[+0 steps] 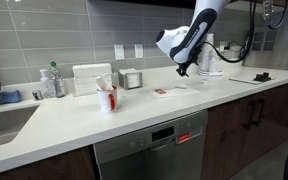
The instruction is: Pick up the coffee pod and put it in the white and red mug
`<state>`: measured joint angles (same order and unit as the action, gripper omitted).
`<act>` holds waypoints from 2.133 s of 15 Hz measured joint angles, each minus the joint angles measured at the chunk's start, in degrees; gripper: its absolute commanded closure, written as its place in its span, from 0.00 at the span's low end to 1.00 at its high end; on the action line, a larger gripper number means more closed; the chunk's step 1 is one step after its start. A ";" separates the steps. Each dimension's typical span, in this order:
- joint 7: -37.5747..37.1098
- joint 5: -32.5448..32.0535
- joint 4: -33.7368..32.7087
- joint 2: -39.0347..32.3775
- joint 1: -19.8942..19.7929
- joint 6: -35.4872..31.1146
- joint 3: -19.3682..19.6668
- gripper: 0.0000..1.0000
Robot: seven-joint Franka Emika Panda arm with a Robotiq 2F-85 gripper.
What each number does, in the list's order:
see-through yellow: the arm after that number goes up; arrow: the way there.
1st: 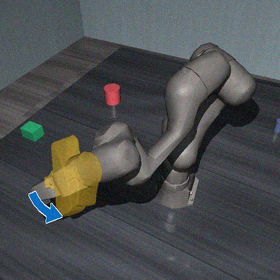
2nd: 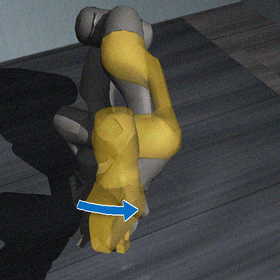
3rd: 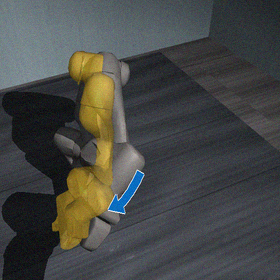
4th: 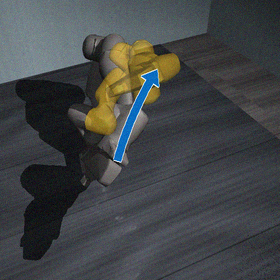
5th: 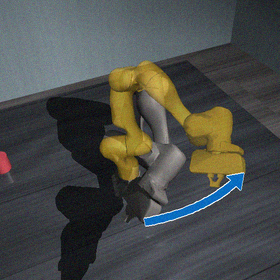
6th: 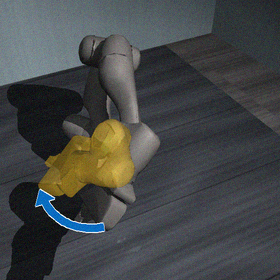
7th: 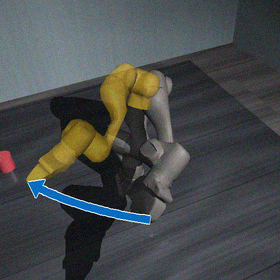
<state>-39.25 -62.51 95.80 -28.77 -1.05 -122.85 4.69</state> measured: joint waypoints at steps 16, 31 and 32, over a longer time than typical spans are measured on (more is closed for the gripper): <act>0.39 1.89 -6.88 -6.68 -2.70 -1.61 1.95 0.00; 4.37 6.39 -27.00 -23.87 -5.53 -1.81 7.77 0.00; 4.60 6.40 -28.10 -24.87 -5.55 -1.80 8.24 0.00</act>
<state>-34.65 -56.11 67.70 -53.64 -6.60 -124.66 12.93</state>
